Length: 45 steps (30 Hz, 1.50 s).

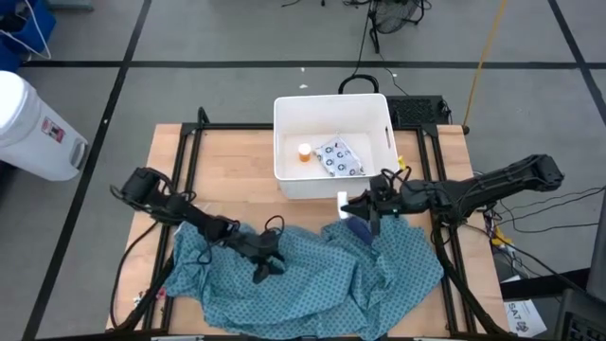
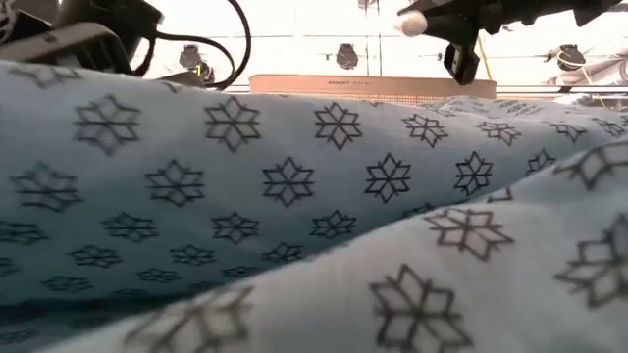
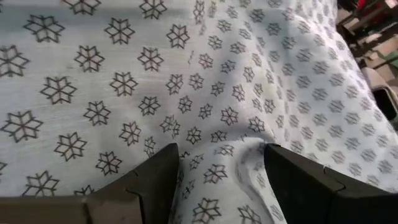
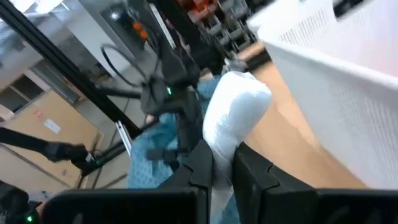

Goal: Pick & place medical supplies in basket/bin
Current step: Put the white rolled gauze into the white bin

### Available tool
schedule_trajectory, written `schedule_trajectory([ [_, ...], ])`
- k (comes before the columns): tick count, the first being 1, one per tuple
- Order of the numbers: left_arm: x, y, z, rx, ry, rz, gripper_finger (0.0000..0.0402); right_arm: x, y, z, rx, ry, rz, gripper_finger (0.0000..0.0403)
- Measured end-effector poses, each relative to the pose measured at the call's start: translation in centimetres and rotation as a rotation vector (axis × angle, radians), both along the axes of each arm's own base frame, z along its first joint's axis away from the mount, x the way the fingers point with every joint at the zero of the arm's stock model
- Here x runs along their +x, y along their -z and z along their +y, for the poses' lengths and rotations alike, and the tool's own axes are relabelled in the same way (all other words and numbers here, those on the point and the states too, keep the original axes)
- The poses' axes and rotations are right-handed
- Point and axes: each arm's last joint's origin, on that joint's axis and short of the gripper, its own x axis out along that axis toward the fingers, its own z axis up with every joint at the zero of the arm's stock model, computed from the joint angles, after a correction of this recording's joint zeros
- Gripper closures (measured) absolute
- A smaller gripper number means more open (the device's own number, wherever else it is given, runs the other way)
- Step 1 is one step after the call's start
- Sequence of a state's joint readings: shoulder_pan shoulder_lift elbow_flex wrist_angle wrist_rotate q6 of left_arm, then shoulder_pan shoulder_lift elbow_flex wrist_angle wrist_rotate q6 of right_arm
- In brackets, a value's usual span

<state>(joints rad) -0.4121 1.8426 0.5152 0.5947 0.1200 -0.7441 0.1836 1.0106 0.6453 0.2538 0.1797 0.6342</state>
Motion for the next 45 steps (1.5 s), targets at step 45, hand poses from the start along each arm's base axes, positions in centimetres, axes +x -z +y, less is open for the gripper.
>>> schedule_trajectory([
  [45, -5.9, -13.9, 0.9, 0.278, 0.100, -0.461, 0.0158, 7.4, -5.3, -24.4, -0.084, 0.329, 0.588, 0.0378],
])
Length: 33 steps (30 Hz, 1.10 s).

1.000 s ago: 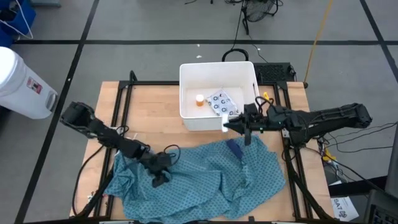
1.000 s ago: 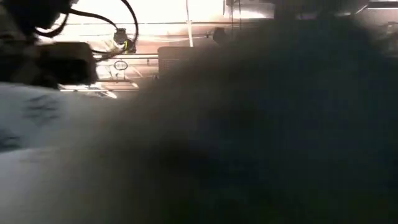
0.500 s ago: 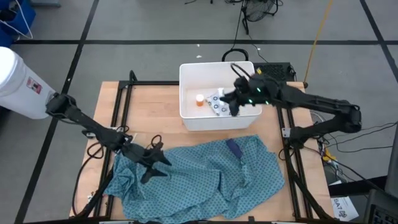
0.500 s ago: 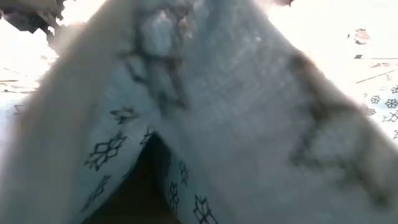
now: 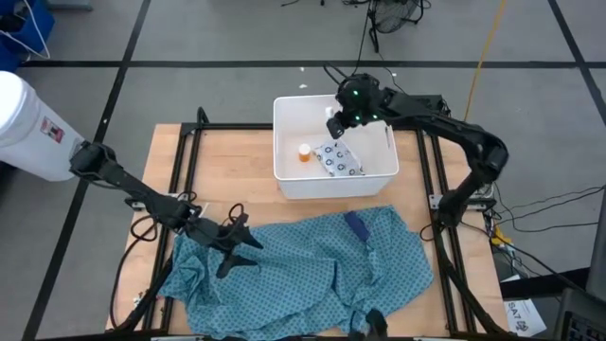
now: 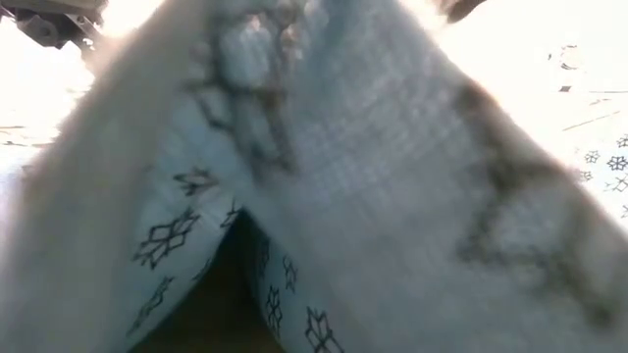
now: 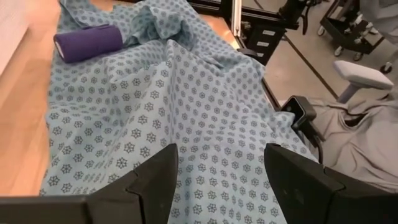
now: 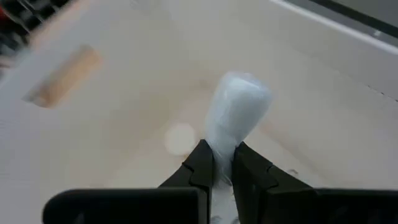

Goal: Pick & place medical supplies in basket/bin
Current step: Put the white rolled gauze into the white bin, then put the blue bandage into the white bin

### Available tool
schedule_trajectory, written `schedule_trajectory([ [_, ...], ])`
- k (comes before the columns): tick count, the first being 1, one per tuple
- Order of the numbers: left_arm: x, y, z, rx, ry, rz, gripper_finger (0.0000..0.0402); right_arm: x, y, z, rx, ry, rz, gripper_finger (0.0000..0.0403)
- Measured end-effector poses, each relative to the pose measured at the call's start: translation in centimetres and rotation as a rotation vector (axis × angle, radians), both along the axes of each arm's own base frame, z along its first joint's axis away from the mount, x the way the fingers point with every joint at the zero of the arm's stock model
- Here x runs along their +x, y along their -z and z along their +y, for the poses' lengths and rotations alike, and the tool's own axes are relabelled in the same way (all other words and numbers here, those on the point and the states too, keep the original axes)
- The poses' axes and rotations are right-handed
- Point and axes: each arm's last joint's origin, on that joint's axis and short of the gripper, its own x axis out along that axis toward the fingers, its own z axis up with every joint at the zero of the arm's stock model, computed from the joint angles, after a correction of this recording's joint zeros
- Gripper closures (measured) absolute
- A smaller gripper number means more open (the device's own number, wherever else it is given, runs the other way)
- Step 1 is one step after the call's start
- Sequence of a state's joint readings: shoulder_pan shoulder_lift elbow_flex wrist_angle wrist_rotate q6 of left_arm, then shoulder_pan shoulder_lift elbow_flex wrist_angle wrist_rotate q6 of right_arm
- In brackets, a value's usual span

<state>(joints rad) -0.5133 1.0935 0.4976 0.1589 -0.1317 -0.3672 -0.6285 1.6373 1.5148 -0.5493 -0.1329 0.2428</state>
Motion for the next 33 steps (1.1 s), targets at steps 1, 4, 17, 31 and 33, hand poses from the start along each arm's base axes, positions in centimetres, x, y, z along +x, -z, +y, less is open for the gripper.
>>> schedule_trajectory([
  [1, 0.0, 0.0, 0.0, 0.000, -0.001, 0.000, 0.0158, 0.1, 0.5, -0.5, 0.000, 0.001, 0.019, 0.0378],
  [4, 0.0, 0.0, 0.0, 0.006, 0.001, -0.004, 0.0158, 0.1, 1.8, -2.3, 0.016, 0.028, 0.048, 0.0378],
  [17, 0.0, -0.1, 0.0, 0.005, -0.001, -0.005, 0.0158, -0.9, 4.3, -5.9, 0.042, 0.115, 0.122, 0.0297],
  [31, 0.0, -0.1, 0.0, -0.004, -0.015, -0.001, 0.0158, -0.4, 4.5, -5.0, 0.023, 0.050, 0.166, 0.0200],
  [33, 0.0, -0.1, 0.0, -0.007, -0.016, 0.000, 0.0158, -0.4, 4.5, -5.0, 0.023, 0.048, 0.166, 0.0187],
])
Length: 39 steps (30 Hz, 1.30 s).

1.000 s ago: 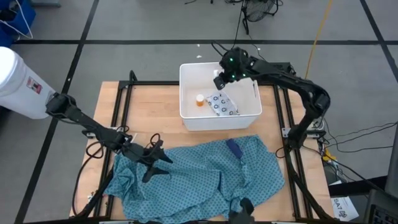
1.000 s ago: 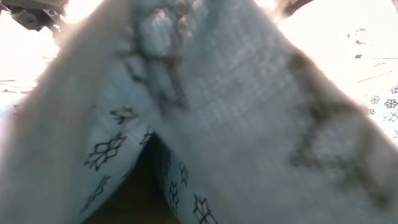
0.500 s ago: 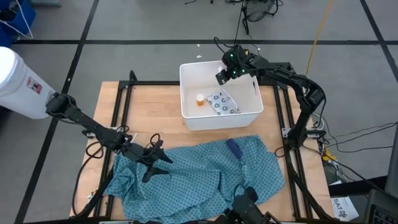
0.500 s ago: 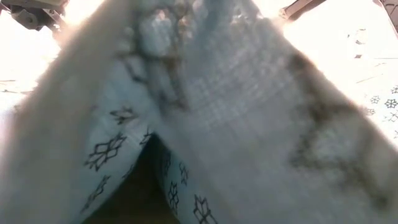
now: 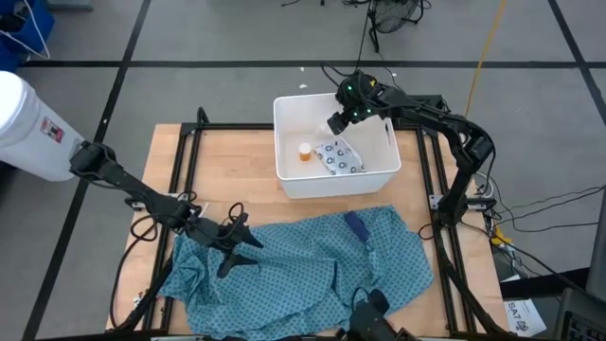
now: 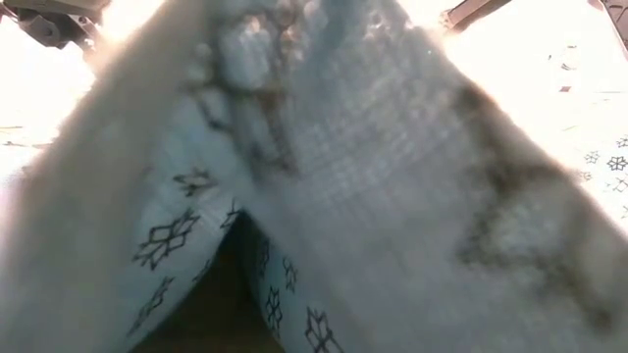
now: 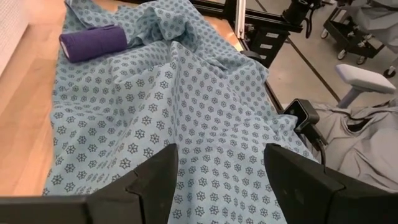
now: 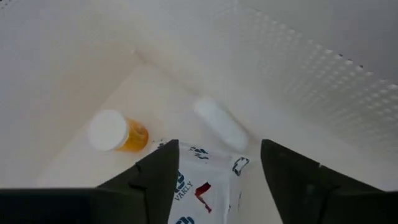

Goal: Pick & place medical supplies in basket/bin
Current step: Put the blue bandage into the white bin

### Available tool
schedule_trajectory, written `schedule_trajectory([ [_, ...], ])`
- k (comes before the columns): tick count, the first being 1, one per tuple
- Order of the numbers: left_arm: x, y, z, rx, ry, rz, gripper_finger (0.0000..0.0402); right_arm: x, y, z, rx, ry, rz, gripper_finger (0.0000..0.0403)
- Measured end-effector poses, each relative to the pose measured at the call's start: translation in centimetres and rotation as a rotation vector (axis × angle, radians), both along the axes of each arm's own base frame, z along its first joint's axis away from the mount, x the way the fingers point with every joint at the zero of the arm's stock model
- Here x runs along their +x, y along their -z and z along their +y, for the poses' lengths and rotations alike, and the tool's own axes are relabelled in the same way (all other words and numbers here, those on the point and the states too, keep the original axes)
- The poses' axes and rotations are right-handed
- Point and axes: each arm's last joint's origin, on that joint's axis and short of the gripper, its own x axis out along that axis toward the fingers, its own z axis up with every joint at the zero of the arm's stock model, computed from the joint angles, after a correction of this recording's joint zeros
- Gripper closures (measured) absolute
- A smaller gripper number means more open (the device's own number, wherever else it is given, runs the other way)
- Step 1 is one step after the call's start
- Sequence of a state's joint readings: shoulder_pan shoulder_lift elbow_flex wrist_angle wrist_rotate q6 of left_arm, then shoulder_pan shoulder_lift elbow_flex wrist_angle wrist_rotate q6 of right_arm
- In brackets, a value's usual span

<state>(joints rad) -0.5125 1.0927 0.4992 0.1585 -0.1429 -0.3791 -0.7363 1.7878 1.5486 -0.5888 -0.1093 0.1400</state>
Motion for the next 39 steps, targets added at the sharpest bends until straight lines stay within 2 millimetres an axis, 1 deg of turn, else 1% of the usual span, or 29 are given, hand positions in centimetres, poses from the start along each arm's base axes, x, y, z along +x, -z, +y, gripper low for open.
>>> schedule_trajectory([
  [3, 0.0, 0.0, 0.0, 0.000, 0.000, 0.000, 0.0158, 0.1, 0.0, 0.2, 0.008, 0.007, -0.005, 0.0170],
  [6, 0.0, 0.0, 0.1, 0.007, -0.020, -0.005, 0.0158, 0.0, -0.4, 0.7, 0.039, 0.032, -0.011, 0.0164],
  [10, 0.0, 0.0, 0.2, 0.035, -0.033, -0.010, 0.0158, -0.6, -2.5, 2.6, 0.030, 0.004, -0.011, 0.0173],
  [13, 0.1, 0.0, 0.2, 0.045, -0.037, -0.015, 0.0158, -1.3, -4.8, 5.3, 0.027, -0.038, -0.022, 0.0186],
  [17, 0.1, 0.0, 0.2, 0.031, -0.045, -0.009, 0.0158, -2.2, -7.7, 10.0, 0.025, -0.112, -0.036, 0.0198],
  [20, 0.1, 0.0, 0.3, 0.038, -0.063, -0.014, 0.0158, -2.8, -9.3, 13.8, -0.001, -0.130, -0.043, 0.0204],
  [22, 0.1, 0.0, 0.3, 0.042, -0.077, -0.018, 0.0158, -3.3, -9.8, 16.6, 0.007, -0.146, -0.048, 0.0206],
  [25, 0.2, -0.1, 0.4, 0.037, -0.097, -0.027, 0.0158, -4.3, -9.2, 20.5, 0.044, -0.174, -0.029, 0.0206],
  [28, 0.3, -0.2, 0.6, 0.029, -0.109, -0.042, 0.0158, -5.6, -7.6, 23.9, 0.043, -0.166, 0.007, 0.0206],
  [30, 0.5, -0.4, 0.7, 0.022, -0.118, -0.053, 0.0158, -6.6, -6.4, 25.8, 0.042, -0.150, 0.011, 0.0207],
  [33, 0.7, -0.4, 1.1, 0.023, -0.136, -0.053, 0.0158, -7.8, -4.3, 28.5, 0.063, -0.149, -0.003, 0.0207],
  [35, 0.8, -0.4, 1.4, 0.023, -0.149, -0.053, 0.0158, -8.4, -2.8, 29.9, 0.080, -0.157, -0.022, 0.0207],
  [39, 1.0, -0.4, 2.0, 0.022, -0.174, -0.051, 0.0158, -9.3, 0.2, 32.5, 0.177, -0.177, -0.074, 0.0207],
])
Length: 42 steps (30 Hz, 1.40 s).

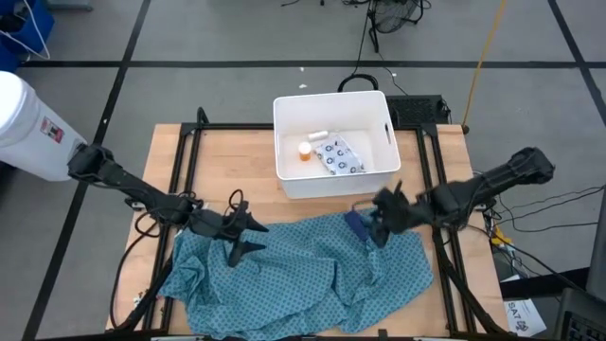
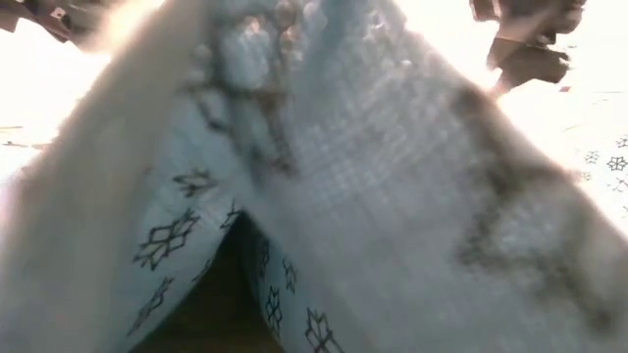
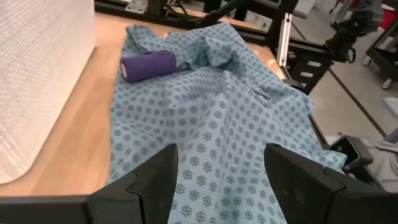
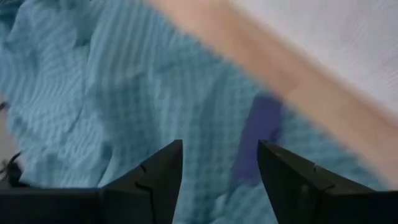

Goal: Pick & place medical supplies in basket/bin
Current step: Put the blue bandage into the white bin

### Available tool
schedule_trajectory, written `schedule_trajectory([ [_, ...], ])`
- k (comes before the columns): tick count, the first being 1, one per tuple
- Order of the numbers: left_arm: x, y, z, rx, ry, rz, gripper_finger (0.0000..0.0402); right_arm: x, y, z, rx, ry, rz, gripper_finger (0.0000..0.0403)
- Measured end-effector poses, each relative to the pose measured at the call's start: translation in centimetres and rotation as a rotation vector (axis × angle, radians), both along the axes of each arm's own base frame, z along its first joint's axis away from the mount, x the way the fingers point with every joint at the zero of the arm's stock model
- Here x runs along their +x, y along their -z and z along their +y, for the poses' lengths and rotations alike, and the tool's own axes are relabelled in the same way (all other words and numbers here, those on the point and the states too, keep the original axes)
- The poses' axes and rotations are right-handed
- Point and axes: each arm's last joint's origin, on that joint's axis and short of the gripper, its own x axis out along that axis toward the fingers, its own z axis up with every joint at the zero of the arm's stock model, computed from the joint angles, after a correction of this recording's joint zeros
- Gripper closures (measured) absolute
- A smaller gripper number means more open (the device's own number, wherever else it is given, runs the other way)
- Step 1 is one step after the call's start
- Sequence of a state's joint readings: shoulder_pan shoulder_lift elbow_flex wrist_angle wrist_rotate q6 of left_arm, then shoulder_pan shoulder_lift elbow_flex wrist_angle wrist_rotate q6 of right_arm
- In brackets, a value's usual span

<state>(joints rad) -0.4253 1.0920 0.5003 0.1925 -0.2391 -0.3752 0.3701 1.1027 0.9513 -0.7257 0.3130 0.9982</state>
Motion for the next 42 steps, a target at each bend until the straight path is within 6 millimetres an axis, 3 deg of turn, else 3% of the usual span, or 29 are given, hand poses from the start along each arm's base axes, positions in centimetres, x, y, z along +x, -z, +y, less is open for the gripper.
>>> schedule_trajectory([
  [10, 0.3, 0.0, 0.8, -0.021, -0.037, 0.006, 0.0158, -2.7, 5.6, 4.0, 0.141, 0.048, -0.008, 0.0207],
  [20, 0.4, 0.1, 0.9, -0.019, -0.042, 0.010, 0.0158, -3.3, 10.1, 4.6, 0.162, 0.109, 0.128, 0.0207],
  [25, 1.3, 1.7, 1.0, -0.031, 0.007, 0.090, 0.0158, -3.3, 12.4, 4.2, 0.161, 0.162, 0.229, 0.0212],
  [30, 2.9, 3.9, 1.1, -0.029, 0.007, 0.148, 0.0158, -3.7, 14.3, 3.3, 0.155, 0.214, 0.289, 0.0263],
  [36, 4.1, 6.9, 1.1, -0.036, 0.026, 0.241, 0.0158, -4.9, 16.6, 1.7, 0.187, 0.294, 0.340, 0.0383],
  [42, 4.1, 8.8, 1.1, -0.048, 0.003, 0.348, 0.0158, -6.1, 17.4, 0.6, 0.215, 0.425, 0.435, 0.0400],
])
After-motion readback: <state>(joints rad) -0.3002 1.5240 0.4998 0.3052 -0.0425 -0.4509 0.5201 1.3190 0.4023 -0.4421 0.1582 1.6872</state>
